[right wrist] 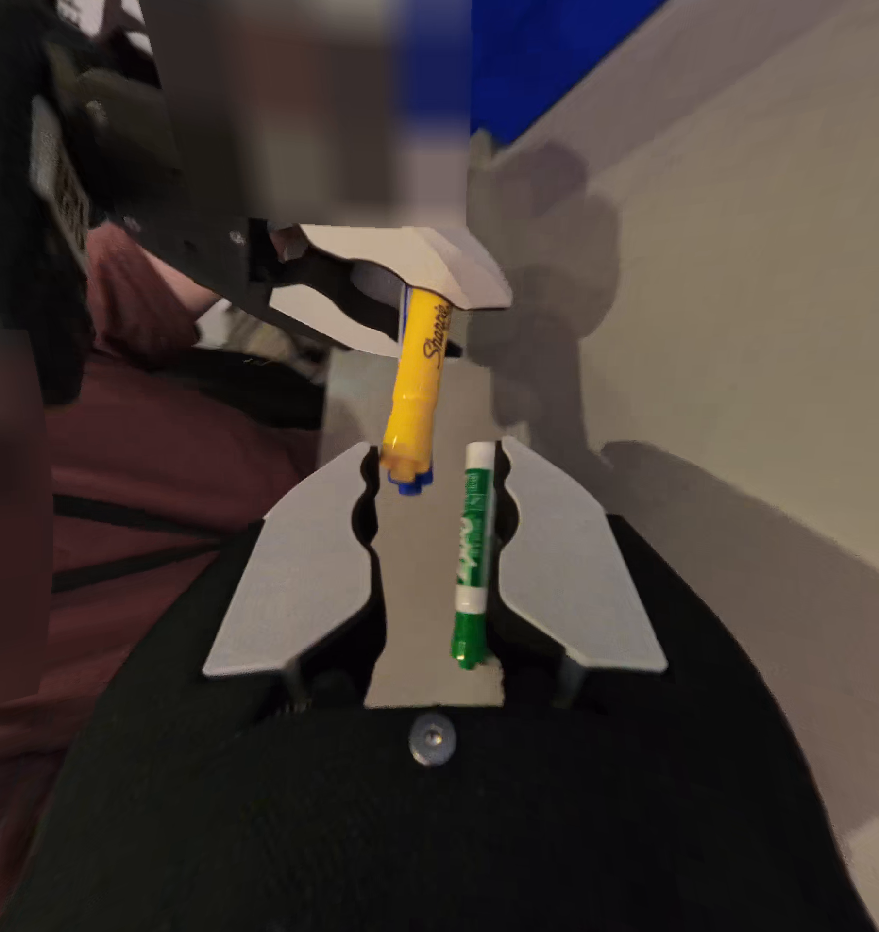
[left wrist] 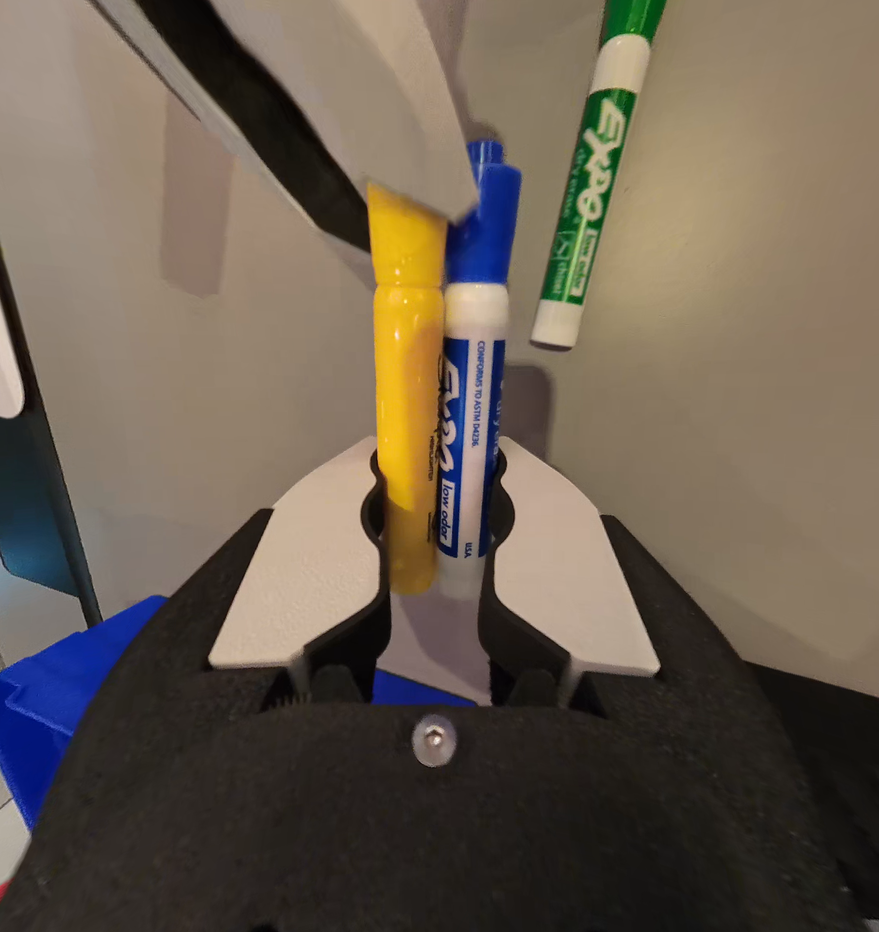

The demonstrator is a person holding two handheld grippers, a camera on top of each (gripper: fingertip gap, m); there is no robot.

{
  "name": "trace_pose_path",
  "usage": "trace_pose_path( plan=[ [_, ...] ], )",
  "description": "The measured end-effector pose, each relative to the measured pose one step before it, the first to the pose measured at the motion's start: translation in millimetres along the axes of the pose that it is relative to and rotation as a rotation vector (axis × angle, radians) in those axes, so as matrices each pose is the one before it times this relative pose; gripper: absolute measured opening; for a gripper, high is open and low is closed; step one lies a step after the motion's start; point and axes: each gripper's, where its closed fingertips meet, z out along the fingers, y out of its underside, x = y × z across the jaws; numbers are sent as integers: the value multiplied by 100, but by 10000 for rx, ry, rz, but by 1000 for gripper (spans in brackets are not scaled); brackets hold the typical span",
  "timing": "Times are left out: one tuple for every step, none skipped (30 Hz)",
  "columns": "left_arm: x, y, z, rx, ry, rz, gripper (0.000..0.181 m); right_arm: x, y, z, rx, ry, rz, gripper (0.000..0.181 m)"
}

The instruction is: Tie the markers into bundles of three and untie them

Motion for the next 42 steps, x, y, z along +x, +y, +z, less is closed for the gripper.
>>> trace_pose_path(
  plan=[
    [-132, 244, -107, 0, 21, -131, 38, 171, -276, -874, 580, 506, -712, 46],
    [-125, 226, -95, 34, 27, -114, 38, -120, -162, -834, 632, 370, -793, 46],
    [-185, 255, -70, 18, -1, -119, 38, -331, 91, -716, 563, 335, -766, 43],
    [-302, 353, -39, -42, -61, -142, 38, -337, 676, -472, 185, 464, -783, 42],
    [-259, 356, 30, -63, -16, -130, 38, -320, 1190, -192, -191, 594, -773, 41],
    [-199, 288, 83, -35, 27, -152, 38, -281, 1362, 112, -327, 680, -665, 41],
    [-185, 186, 134, -9, 44, -180, 38, -357, 1466, 297, -427, 628, -541, 41],
    [-76, 174, 187, -42, 112, -174, 38, -351, 1418, 383, -471, 585, -408, 41],
    [-113, 116, 230, -42, 64, -105, 38, -506, 1161, 388, -355, 366, -269, 41],
    [-175, 31, 238, -6, 0, -60, 38, -832, 791, 391, -160, 16, -87, 41],
    [-55, 43, 241, -48, 87, -82, 38, -895, 526, 341, -52, -161, 75, 40],
    [-14, -27, 223, -38, 92, -43, 38, -581, 323, 298, 17, -70, 129, 39],
    [-86, -80, 184, 0, 19, -3, 38, -135, 219, 243, 38, 135, 102, 34],
    [-115, -49, 163, -48, 18, 1, 38, 106, 209, 230, 6, 219, 33, 31],
    [-193, -84, 130, -41, -32, 22, 39, 127, 419, 268, -198, 167, 8, 29],
    [-176, -147, 112, -14, 6, 20, 39, 242, 611, 287, -420, 207, -1, 26],
    [-102, -126, 93, -38, 82, 10, 38, 291, 424, 235, -328, 249, -54, 22],
    [-228, -149, 61, -14, -10, 36, 38, 38, 7, 106, -32, 89, -108, 19],
    [-158, -114, 68, -26, 69, 19, 38, -74, -30, 28, 17, -12, -59, 19],
    [-265, -109, 86, -27, 23, 19, 38, -15, 57, -26, -42, 24, -55, 19],
    [-321, -128, 128, -2, -15, 48, 38, -15, 84, -119, -62, 57, -148, 19],
    [-123, -114, 156, -14, 114, 43, 38, 117, -25, -287, 2, 178, -164, 19],
    [-112, -148, 150, 9, 118, 26, 38, 211, -230, -496, 125, 223, -107, 18],
    [-151, -155, 163, 13, 78, -4, 38, 192, -462, -682, 249, 160, -52, 18],
    [-98, -187, 154, 43, 80, 43, 38, 348, -668, -849, 296, 218, -44, 18],
    [35, -226, 133, 73, 124, 91, 38, 675, -789, -982, 261, 363, -69, 18],
    [53, -280, 135, 112, 102, 70, 38, 949, -854, -954, 190, 417, -45, 18],
    [74, -254, 134, 73, 104, 56, 38, 1179, -931, -804, 133, 469, -26, 18],
    [-33, -250, 101, 72, 21, 68, 38, 1224, -955, -567, 76, 517, -146, 18],
    [-65, -204, 99, 29, -1, 41, 38, 1073, -867, -241, -49, 458, -295, 18],
    [-139, -163, 48, 3, -56, 41, 38, 899, -779, 34, -141, 393, -353, 18],
    [-34, -98, 27, -24, 5, 47, 38, 727, -640, 221, -226, 325, -378, 18],
    [-20, -146, -9, 23, 5, 51, 38, 594, -553, 340, -235, 260, -382, 18],
    [-3, -187, -27, 90, 1, 39, 38, 372, -494, 422, -189, 125, -378, 18],
    [6, -112, -26, 67, 19, -5, 38, 152, -391, 472, -171, 23, -393, 18],
    [-2, -35, -31, 51, 13, -12, 38, 56, -332, 490, -147, 7, -403, 18],
    [51, 36, -14, 37, 45, -23, 38, -70, -236, 501, -162, -38, -414, 18],
    [21, 27, -17, 53, 22, -21, 38, 26, -74, 531, -245, 55, -375, 18],
    [84, 41, -12, 60, 55, -20, 38, 102, -10, 536, -274, 110, -293, 18],
    [91, 126, -12, -1, 71, -35, 38, -57, -8, 536, -252, -11, -252, 18],
    [-273, 443, 51, -184, -162, -42, 38, -21, -22, 490, -203, -3, -241, 18],
    [-233, 299, 64, -107, -130, 23, 38, 58, -100, 456, -124, 40, -169, 18]
  ],
)
